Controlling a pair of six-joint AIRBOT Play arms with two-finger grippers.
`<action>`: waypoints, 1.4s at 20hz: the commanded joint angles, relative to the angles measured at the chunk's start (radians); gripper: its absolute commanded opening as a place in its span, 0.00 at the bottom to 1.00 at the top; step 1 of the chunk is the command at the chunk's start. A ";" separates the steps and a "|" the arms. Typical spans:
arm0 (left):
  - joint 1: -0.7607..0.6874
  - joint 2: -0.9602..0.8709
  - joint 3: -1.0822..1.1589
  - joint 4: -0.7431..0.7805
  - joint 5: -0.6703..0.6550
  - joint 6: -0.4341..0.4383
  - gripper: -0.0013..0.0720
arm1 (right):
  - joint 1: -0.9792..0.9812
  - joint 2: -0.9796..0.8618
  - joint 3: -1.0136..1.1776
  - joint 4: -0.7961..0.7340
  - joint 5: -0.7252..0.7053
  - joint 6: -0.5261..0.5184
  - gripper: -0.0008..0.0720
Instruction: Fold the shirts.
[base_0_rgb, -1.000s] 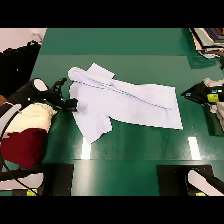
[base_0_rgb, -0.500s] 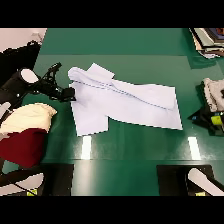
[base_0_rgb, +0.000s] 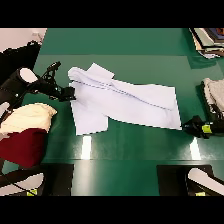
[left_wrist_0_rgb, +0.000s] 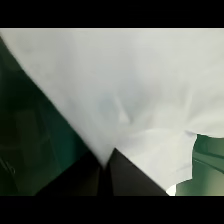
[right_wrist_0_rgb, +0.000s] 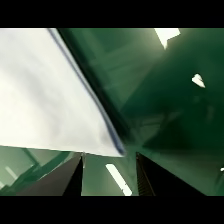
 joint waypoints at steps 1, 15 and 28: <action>0.000 0.001 0.001 0.000 -0.001 0.000 0.07 | 0.039 -0.083 0.023 0.037 -0.019 -0.017 0.52; 0.000 0.401 0.349 0.113 -0.065 0.001 0.06 | 0.236 0.255 0.627 0.044 0.016 -0.018 0.04; 0.000 0.449 1.139 0.099 -0.025 -0.061 0.05 | 0.125 0.512 1.312 -0.208 -0.083 0.038 0.04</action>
